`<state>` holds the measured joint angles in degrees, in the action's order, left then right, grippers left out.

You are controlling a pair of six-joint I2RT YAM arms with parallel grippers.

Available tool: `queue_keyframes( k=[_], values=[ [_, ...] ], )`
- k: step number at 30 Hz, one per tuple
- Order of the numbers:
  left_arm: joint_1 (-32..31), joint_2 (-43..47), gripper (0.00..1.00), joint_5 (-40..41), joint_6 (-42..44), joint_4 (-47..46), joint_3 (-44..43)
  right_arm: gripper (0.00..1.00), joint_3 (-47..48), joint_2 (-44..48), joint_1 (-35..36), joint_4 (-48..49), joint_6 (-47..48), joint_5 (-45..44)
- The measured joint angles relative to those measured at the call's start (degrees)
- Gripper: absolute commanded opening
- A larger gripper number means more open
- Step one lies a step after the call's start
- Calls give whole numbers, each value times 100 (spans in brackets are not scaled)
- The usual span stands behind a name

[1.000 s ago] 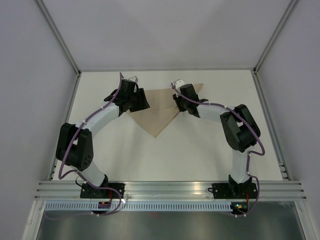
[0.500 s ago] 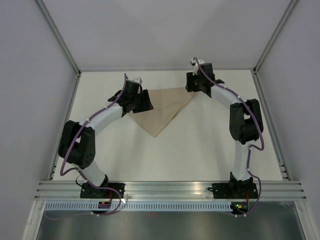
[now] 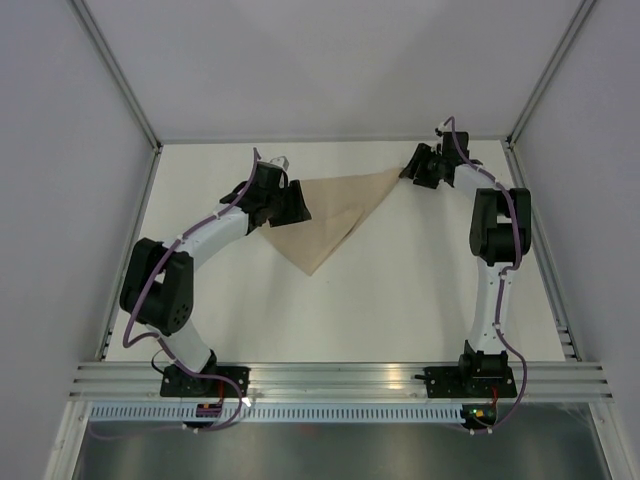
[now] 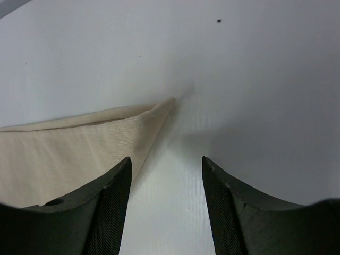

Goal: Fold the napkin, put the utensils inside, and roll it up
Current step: Fold the napkin

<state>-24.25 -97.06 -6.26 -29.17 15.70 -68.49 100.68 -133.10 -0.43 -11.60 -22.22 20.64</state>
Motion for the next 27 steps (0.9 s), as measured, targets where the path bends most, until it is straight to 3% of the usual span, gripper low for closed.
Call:
queue_keyframes(
  k=[12, 27],
  values=[
    [-2, -13, 61, -7, 2, -37, 0, 61, -103, -173, 94, 588, -1012, 352],
    [-4, -13, 61, 11, 0, -46, 0, 43, -101, -409, 92, 1185, -1467, 345]
  ],
)
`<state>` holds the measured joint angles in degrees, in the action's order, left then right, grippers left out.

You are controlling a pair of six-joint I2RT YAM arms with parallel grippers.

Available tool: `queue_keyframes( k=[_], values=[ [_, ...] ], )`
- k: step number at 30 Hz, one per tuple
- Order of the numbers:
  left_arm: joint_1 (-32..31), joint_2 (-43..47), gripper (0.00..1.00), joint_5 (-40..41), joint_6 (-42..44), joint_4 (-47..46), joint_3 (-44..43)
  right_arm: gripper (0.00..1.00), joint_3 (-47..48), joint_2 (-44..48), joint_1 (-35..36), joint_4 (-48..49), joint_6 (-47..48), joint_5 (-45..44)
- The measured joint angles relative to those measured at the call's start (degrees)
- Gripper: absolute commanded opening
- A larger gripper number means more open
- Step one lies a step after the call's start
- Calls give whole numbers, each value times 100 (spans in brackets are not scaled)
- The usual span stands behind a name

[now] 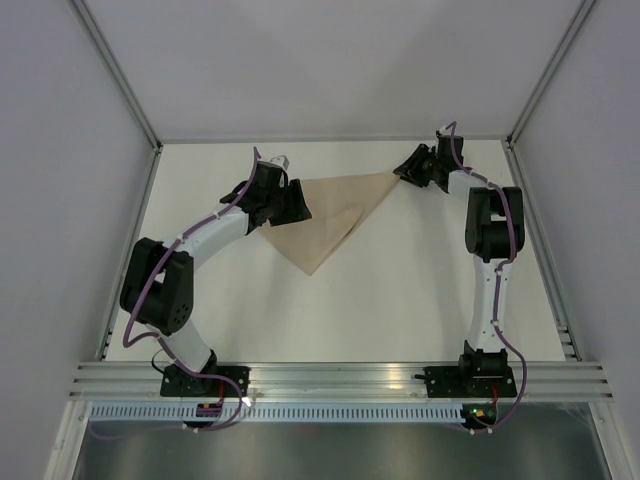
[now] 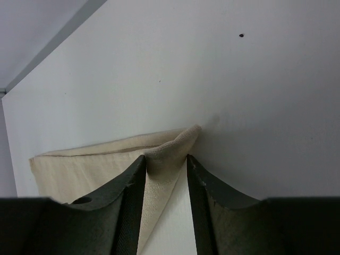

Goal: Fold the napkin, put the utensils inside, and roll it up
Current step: Fold the napkin

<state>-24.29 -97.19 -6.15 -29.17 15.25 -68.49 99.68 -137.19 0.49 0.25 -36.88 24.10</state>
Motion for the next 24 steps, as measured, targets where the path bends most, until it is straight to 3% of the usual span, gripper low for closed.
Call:
queue_keyframes(
  k=[12, 24],
  values=[
    [0, -39, 61, 9, -44, 4, 0, 12, -140, -57, 0, 341, 232, -57],
    [0, -13, 61, 164, -297, 7, -7, 11, -555, 511, 199, 540, 896, -39]
  ],
)
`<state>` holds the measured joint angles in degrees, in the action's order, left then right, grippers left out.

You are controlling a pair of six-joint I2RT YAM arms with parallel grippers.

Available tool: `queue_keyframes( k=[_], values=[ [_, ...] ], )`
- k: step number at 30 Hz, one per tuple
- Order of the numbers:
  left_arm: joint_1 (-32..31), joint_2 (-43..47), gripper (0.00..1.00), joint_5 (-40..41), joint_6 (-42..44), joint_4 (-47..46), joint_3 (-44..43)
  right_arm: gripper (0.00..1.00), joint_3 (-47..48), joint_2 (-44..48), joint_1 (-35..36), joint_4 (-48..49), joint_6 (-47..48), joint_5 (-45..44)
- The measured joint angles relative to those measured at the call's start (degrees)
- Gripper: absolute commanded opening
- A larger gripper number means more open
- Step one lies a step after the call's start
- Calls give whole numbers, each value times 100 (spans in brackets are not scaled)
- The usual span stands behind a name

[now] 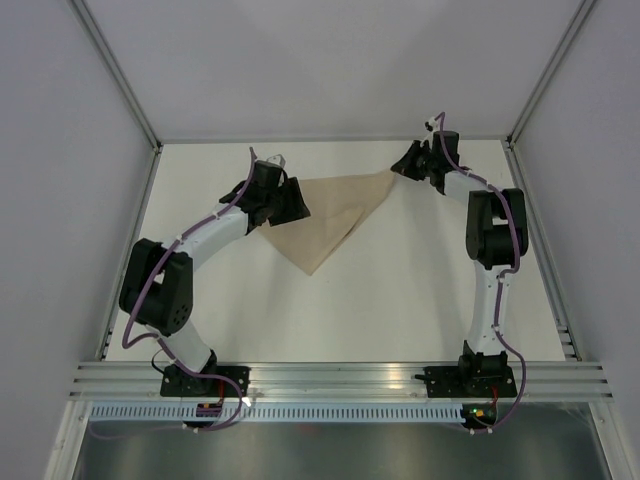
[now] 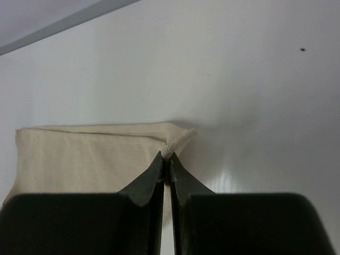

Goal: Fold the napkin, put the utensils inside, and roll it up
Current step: Fold the napkin

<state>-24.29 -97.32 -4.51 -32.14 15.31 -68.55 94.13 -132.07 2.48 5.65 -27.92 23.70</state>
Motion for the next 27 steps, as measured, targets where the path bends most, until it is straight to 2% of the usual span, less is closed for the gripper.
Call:
queue_keyframes(
  k=[5, 14, 21, 27],
  values=[
    [0, 337, 61, 190, -181, 87, 0, 11, -205, 640, 326, 44, 297, 28],
    [7, 1587, 60, 756, -629, 238, -2, 11, -955, 1856, 1257, 81, 1268, 94],
    [7, 2243, 60, 1047, -874, 382, -7, 11, -1534, 2323, 2129, -109, 2124, 35],
    [9, 2413, 60, 1119, -951, 540, -7, 11, -1869, 2551, 2771, -315, 2726, -188]
  ],
)
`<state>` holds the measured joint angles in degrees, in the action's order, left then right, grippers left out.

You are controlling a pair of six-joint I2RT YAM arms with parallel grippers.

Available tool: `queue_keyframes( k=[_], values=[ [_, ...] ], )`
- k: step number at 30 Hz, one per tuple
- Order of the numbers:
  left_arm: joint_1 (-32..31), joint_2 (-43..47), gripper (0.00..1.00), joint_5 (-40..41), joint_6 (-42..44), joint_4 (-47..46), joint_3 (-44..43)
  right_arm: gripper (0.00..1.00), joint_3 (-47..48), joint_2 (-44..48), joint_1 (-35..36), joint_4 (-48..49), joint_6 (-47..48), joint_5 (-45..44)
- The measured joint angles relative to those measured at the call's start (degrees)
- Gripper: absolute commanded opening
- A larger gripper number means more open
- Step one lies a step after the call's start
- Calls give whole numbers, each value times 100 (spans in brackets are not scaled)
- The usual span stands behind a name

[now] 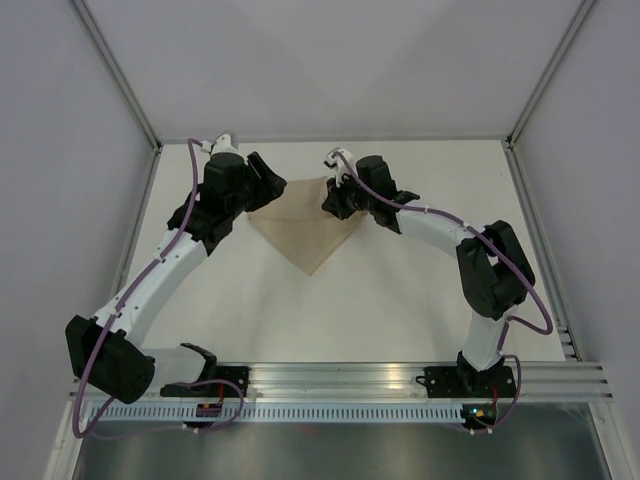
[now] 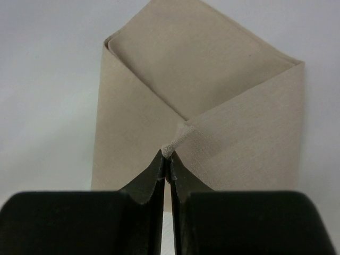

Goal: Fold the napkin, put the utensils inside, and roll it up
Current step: Fold the napkin

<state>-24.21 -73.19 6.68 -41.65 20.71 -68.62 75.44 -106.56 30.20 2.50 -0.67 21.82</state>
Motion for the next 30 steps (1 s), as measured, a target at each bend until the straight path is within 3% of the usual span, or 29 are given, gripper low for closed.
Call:
queue_keyframes(
  k=[13, 21, 25, 30],
  values=[
    [0, 9, 60, 28, -11, 42, 0, 9, -540, 170, 815, -96, 1029, -651],
    [0, 105, 56, 13, -11, 11, 81, 9, -271, 118, 682, -140, 997, -988],
    [2, 643, 55, -68, -11, -332, 743, 9, 229, 28, 337, -164, 855, -1108],
    [2, 1342, 46, -402, -7, -1095, 1799, 8, 487, -24, 90, -166, 638, -1307]
  ],
)
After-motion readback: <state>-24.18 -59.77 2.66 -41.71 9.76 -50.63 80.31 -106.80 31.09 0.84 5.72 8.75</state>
